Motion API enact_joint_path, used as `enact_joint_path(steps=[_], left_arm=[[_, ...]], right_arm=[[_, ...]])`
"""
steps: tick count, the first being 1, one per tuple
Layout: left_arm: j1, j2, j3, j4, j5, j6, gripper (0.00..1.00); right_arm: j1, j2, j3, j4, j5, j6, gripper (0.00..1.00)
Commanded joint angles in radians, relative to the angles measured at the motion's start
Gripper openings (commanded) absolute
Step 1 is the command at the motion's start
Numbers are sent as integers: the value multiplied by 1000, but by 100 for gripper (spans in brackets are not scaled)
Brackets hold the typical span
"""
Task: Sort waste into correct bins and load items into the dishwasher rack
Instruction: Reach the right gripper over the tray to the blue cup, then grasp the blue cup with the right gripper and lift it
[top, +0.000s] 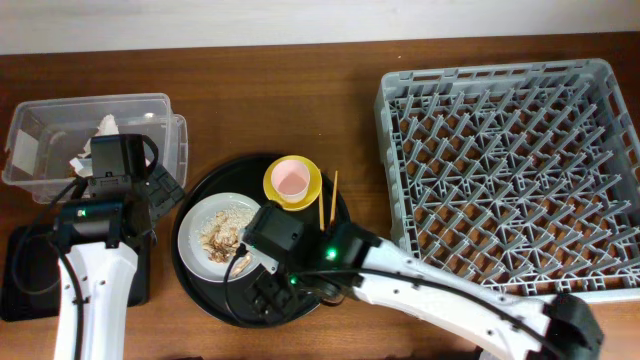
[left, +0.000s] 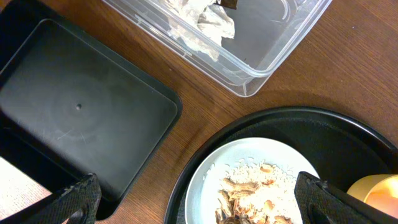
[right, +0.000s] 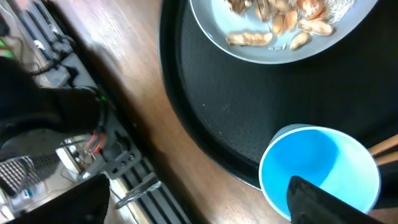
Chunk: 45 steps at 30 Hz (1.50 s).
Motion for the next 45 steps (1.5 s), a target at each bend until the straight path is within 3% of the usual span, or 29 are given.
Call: enact_joint_path(steps=[1, 11, 21, 31, 38, 45], left_arm=[[4, -11, 13, -1, 3, -6, 99], [4, -11, 13, -2, 3, -6, 99], [4, -11, 13, -1, 3, -6, 99], [4, -11, 13, -2, 3, -6, 99], [4, -11, 13, -1, 3, -6, 99], [4, -11, 13, -2, 3, -6, 99]], right_arm=[[6, 70, 25, -15, 115, 98, 91], [8, 178, 24, -21, 272, 238, 66], [75, 246, 25, 36, 282, 244, 65], [84, 248, 24, 38, 342, 259, 39], [84, 247, 34, 38, 333, 259, 13], [70, 224, 202, -89, 335, 259, 4]])
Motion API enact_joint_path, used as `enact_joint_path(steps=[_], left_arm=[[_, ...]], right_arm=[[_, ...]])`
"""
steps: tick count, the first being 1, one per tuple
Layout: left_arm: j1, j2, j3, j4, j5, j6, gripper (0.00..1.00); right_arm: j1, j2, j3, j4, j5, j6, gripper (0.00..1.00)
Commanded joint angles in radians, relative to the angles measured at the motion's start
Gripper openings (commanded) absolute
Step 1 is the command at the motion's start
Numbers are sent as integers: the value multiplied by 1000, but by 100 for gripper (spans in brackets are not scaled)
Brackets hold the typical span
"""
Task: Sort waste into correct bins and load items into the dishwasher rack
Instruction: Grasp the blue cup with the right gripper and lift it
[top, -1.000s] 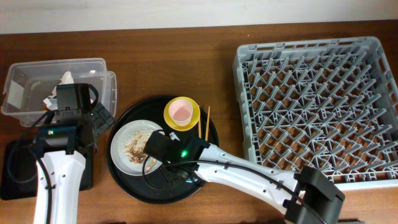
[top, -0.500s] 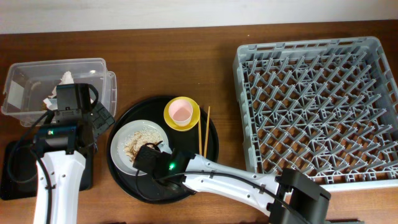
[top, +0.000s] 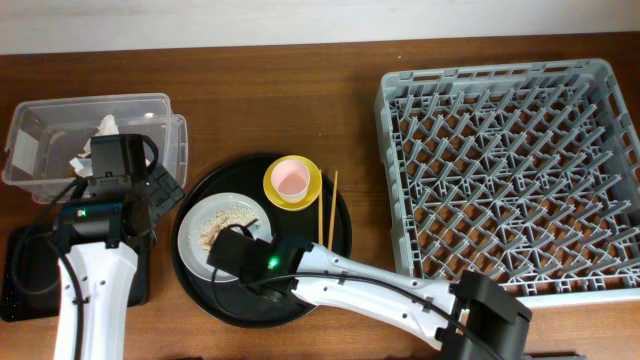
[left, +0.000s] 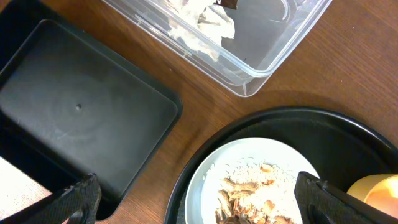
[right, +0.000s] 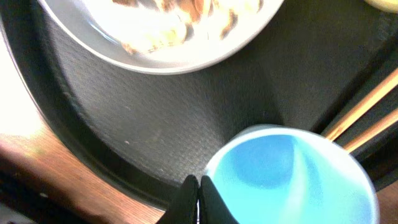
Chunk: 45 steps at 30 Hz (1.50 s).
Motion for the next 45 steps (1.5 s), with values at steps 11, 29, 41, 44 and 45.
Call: enact_joint_path(steps=[11, 29, 41, 44, 45], left_arm=[[4, -11, 13, -2, 3, -6, 99], [4, -11, 13, -1, 3, -6, 99], [4, -11, 13, -1, 3, -6, 99], [4, -11, 13, -2, 3, -6, 99], [4, -11, 13, -1, 3, -6, 99]], right_arm=[[-168, -51, 310, -335, -68, -83, 18], [-54, -27, -83, 39, -74, -71, 72], [-54, -27, -159, 105, -74, -37, 41], [-54, -27, -196, 139, -74, -37, 36], [-54, -27, -198, 137, -74, -37, 33]])
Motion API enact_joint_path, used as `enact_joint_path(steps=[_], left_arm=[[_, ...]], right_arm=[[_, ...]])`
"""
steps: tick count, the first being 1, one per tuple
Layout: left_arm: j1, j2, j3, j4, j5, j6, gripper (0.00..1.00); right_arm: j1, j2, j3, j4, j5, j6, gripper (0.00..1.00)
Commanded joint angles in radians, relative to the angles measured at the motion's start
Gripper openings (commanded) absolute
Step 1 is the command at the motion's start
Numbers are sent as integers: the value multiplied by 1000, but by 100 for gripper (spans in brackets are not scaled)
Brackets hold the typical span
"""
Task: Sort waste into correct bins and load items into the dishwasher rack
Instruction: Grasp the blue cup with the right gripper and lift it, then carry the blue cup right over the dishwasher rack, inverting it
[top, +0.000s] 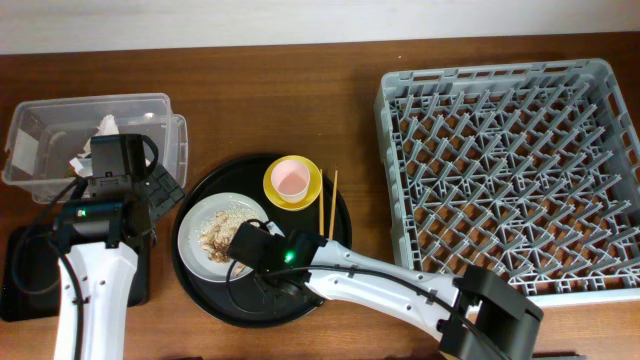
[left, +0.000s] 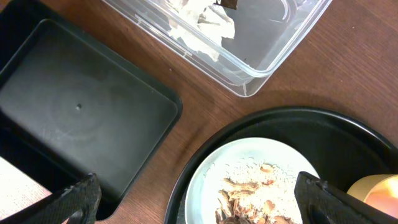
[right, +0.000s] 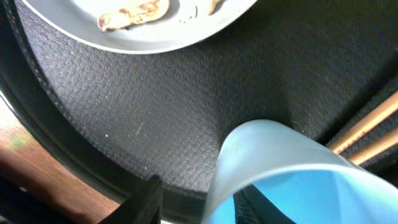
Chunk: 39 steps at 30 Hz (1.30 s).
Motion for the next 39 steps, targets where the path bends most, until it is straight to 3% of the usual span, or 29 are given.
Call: enact_joint_path(steps=[1, 4, 8, 10, 17, 22, 26, 34, 39], left_arm=[[4, -11, 13, -2, 3, -6, 99], [4, -11, 13, -2, 3, -6, 99], [4, -11, 13, -2, 3, -6, 99], [4, -11, 13, -1, 3, -6, 99], [4, -11, 13, -2, 3, -6, 99], [4, -11, 13, -2, 3, -6, 99], [4, -11, 13, -2, 3, -6, 99], [4, -11, 13, -2, 3, -6, 99], [4, -11, 13, -2, 3, -6, 99]], right_arm=[[-1, 4, -30, 4, 9, 13, 29], [-1, 3, -18, 4, 8, 42, 17], [-2, 3, 63, -40, -10, 42, 14], [-3, 3, 129, -91, -18, 42, 4], [-33, 0, 384, -338, -6, 42, 4], [-162, -48, 486, -488, 55, 26, 4], [-401, -138, 492, -518, -8, -69, 4], [-1056, -176, 491, -561, -830, -539, 4], [-1385, -113, 464, -634, -1053, -733, 4]])
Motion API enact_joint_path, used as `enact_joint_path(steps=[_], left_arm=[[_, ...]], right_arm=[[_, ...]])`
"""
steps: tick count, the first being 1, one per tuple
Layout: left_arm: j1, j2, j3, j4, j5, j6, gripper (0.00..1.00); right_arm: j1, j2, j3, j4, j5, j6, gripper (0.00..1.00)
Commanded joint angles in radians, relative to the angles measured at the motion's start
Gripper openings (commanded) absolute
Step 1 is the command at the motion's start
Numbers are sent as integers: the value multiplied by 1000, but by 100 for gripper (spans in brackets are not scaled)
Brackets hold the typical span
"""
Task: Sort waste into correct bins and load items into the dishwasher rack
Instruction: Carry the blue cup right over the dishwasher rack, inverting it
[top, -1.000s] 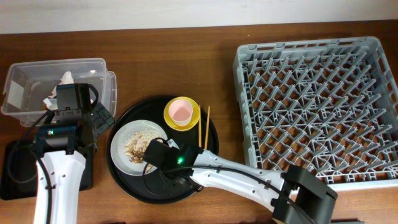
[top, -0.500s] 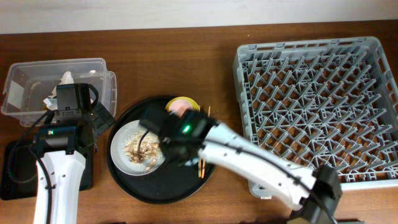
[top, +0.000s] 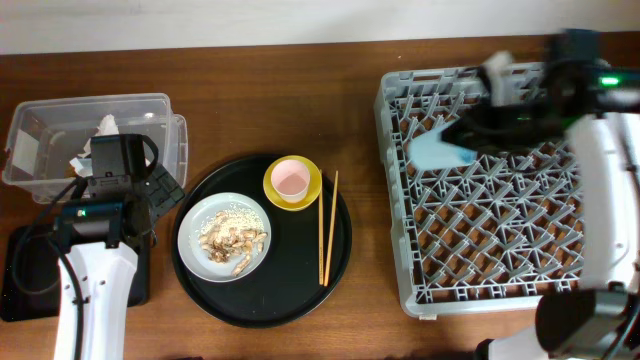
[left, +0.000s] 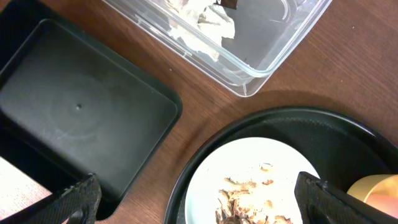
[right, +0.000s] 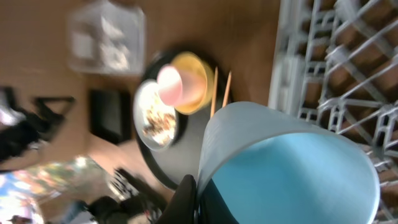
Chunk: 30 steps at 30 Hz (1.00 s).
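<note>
My right gripper (top: 464, 140) is shut on the rim of a blue cup (top: 438, 152), held tilted above the left part of the grey dishwasher rack (top: 600, 290). In the right wrist view the blue cup (right: 298, 168) fills the frame, pinched by the right gripper (right: 196, 186). The round black tray (top: 290, 300) carries a white plate of food scraps (top: 224, 237), a pink cup on a yellow saucer (top: 292, 180) and chopsticks (top: 325, 240). My left gripper (left: 211, 199) stands open over the tray's left edge, with the plate (left: 249, 180) between its fingers (left: 78, 199).
A clear plastic bin (top: 60, 175) with crumpled paper (top: 105, 128) sits at the far left, and a black bin (top: 25, 280) lies in front of it. The left wrist view shows both, clear bin (left: 261, 56) and black bin (left: 74, 118).
My right gripper was low over the tray's front, shut on the blue cup. Now it holds that cup above the left part of the rack. The left arm is unchanged.
First my right gripper was open above the blue cup at the tray's front. Then its fingers were together at the cup's rim, and then the cup was tilted in its grip. Now the cup is off the tray, over the rack. The left arm stayed still.
</note>
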Motion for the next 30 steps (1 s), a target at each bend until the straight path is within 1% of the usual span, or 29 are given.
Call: enact_joint_path(steps=[1, 3, 5, 8, 15, 20, 26, 30], left_arm=[[4, -11, 13, -2, 3, -6, 99], [4, -11, 13, -2, 3, -6, 99], [4, -11, 13, -2, 3, -6, 99], [4, -11, 13, -2, 3, -6, 99], [4, -11, 13, -2, 3, -6, 99], [4, -11, 13, -2, 3, -6, 99], [4, -11, 13, -2, 3, -6, 99], [4, -11, 13, -2, 3, -6, 99]], right_arm=[[-158, 52, -20, -11, -254, -179, 4], [-218, 86, -39, 6, -263, -179, 4], [-249, 125, -44, 14, -293, -210, 4], [-274, 191, -44, 26, -355, -238, 4], [-290, 374, -44, 70, -388, -208, 4], [-349, 492, -44, 74, -455, -208, 4], [-430, 501, -44, 57, -440, -208, 4], [-446, 498, -43, 32, -311, -208, 4]])
